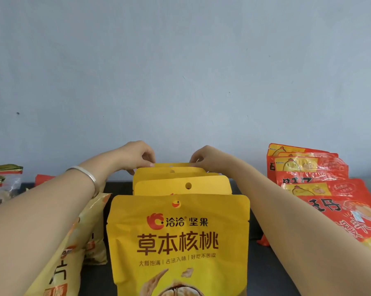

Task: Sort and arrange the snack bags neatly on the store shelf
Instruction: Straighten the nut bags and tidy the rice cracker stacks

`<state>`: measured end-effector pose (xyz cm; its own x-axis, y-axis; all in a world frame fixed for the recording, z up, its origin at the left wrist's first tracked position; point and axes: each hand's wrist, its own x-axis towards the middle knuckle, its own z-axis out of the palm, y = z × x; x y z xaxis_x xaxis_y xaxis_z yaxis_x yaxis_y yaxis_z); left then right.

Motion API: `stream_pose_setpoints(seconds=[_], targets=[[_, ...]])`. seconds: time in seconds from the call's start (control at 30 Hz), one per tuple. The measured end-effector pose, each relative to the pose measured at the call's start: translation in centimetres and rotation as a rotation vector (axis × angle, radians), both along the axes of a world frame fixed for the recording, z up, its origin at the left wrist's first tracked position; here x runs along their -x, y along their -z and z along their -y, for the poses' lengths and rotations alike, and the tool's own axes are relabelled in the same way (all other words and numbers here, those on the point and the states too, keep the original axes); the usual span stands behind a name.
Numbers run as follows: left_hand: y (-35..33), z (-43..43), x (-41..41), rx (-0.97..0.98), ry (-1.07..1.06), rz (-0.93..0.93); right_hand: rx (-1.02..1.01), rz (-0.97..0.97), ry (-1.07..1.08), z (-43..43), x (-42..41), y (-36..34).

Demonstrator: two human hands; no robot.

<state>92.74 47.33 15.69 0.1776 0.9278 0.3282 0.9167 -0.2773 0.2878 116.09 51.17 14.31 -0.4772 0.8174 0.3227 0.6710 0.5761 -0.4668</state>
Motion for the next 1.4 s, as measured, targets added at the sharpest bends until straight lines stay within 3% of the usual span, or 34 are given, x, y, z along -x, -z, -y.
stream_pose_setpoints(seconds=[0.43, 0.67, 0.87, 1.03, 1.2, 1.4], targets=[[0.3, -0.6, -2.7, 0.000, 0.109, 0.228, -0.037, -0.134, 0.169, -1.0, -3.7, 1.3], [-0.3, 1.3, -2.4, 0.015, 0.164, 0.269, -0.359, -0.163, 0.089, 0.3, -2.9, -0.1], [-0.7, 3.2, -1.6, 0.132, 0.141, 0.152, -0.138, 0.053, -0.132, 3.1, -0.9, -1.0], [-0.2, 3.2, -1.5, 0.053, 0.171, 0.079, -0.021, 0.004, -0.142, 3.7, -1.4, -0.8], [0.4, 2.4, -3.3, -0.043, 0.214, 0.114, -0.062, 0.061, -0.084, 3.1, -2.7, -0.6], [0.4, 2.1, -3.6, -0.026, 0.199, 0.113, -0.112, 0.058, 0.032, 2.4, -4.3, -0.2]])
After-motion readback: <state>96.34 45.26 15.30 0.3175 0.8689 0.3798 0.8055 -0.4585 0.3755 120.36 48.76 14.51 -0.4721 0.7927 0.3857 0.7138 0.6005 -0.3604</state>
